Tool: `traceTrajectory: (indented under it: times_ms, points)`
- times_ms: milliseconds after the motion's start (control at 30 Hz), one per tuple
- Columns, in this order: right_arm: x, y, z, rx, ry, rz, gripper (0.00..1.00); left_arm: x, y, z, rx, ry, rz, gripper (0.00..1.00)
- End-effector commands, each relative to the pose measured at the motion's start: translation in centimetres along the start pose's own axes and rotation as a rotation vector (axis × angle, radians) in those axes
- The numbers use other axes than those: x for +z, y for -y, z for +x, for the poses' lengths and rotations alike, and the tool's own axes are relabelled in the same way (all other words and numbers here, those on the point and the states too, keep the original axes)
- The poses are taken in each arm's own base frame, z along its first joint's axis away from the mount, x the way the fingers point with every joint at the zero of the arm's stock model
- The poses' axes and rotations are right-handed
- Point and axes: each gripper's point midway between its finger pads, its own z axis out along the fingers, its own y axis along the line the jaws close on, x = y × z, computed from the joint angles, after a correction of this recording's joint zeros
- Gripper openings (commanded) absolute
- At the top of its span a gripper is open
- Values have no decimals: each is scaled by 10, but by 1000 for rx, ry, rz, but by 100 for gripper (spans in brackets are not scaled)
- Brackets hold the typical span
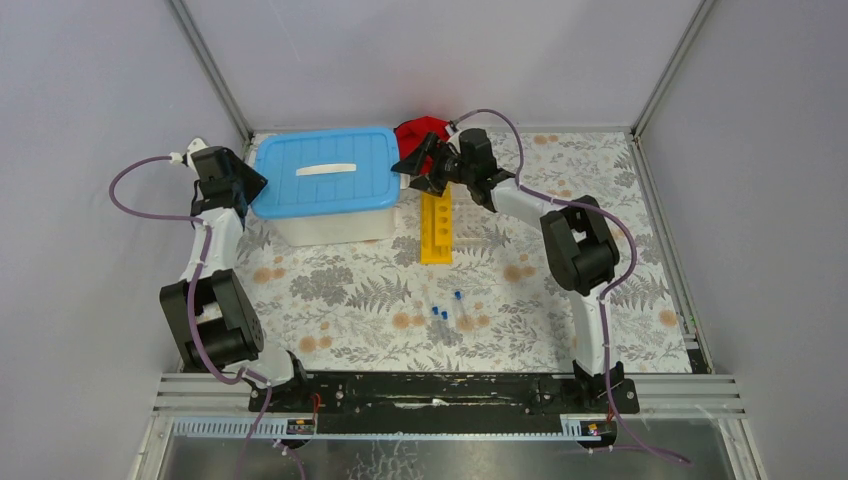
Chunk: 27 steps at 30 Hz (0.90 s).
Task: Organize the chemistry lab equipment
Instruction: Close the lid of the storage box.
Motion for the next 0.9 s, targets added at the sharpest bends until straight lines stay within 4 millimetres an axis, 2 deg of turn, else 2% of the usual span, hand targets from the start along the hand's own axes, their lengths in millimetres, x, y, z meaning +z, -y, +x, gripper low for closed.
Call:
traceTrajectory:
  times_ms: [0, 300, 733, 867]
  points:
    - [5, -45, -12, -34, 15, -147, 90, 0, -31, 70, 1, -221, -109, 51]
    - [8, -63, -15, 12, 10, -239, 86, -1, -34, 73, 9, -225, -118, 51]
    - [-19, -100, -21, 1, 58, -320, 82, -5, -34, 74, 3, -221, -110, 51]
    - [-24, -103, -22, -14, 69, -307, 82, -6, -34, 74, 1, -220, -110, 51]
